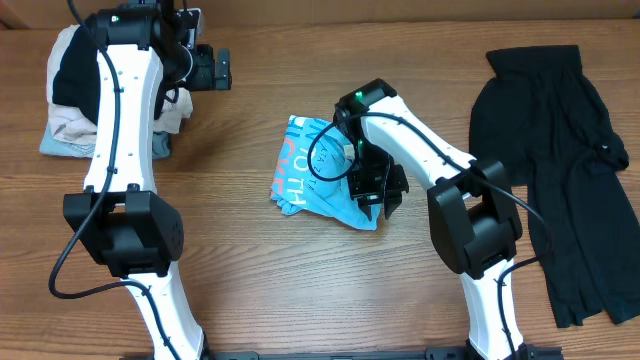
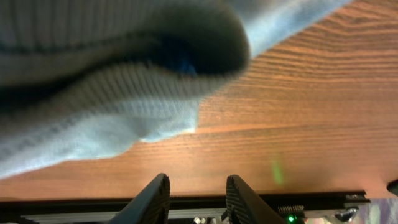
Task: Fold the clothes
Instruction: 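Lift and fold the bundle's edge with the right gripper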
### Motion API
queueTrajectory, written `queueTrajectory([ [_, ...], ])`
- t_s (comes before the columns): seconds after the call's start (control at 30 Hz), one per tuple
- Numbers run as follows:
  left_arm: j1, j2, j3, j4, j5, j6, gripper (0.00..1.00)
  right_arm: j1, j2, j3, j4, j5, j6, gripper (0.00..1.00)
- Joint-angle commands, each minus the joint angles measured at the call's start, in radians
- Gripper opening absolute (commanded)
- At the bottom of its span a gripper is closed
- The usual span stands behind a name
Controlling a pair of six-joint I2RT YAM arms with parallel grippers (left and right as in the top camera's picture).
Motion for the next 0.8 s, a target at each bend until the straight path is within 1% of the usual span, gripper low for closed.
queueTrajectory([
  [0.0,-0.003,-0.003,0.000,0.006,0.000,0.024,1.00,0.002,-0.041,0.026,0.023,-0.009,0.012,0.34],
  [0.1,-0.003,-0.003,0.000,0.006,0.000,0.024,1.00,-0.013,-0.054,0.097,0.023,0.009,0.011,0.36],
  [0.13,-0.003,-0.003,0.000,0.006,0.000,0.024,1.00,-0.019,-0.057,0.127,0.022,0.008,0.006,0.38],
  [0.23,-0.003,-0.003,0.000,0.006,0.000,0.024,1.00,-0.039,-0.059,0.237,0.026,0.008,-0.048,0.42],
  [0.33,-0.003,-0.003,0.000,0.006,0.000,0.024,1.00,-0.048,-0.059,0.294,0.105,0.008,-0.107,0.50],
  [0.47,-0.003,-0.003,0.000,0.012,0.000,0.024,1.00,-0.048,-0.053,0.289,0.278,0.008,-0.183,0.54],
  [0.53,-0.003,-0.003,0.000,0.020,0.000,0.024,1.00,-0.043,-0.033,0.271,0.389,0.035,-0.191,0.54],
  [0.63,-0.003,-0.003,0.000,0.024,0.001,0.023,1.00,-0.043,0.023,0.271,0.455,0.072,-0.217,0.54],
  [0.77,-0.003,-0.003,0.000,0.026,0.001,0.023,1.00,-0.043,0.072,0.271,0.492,0.071,-0.232,0.54],
])
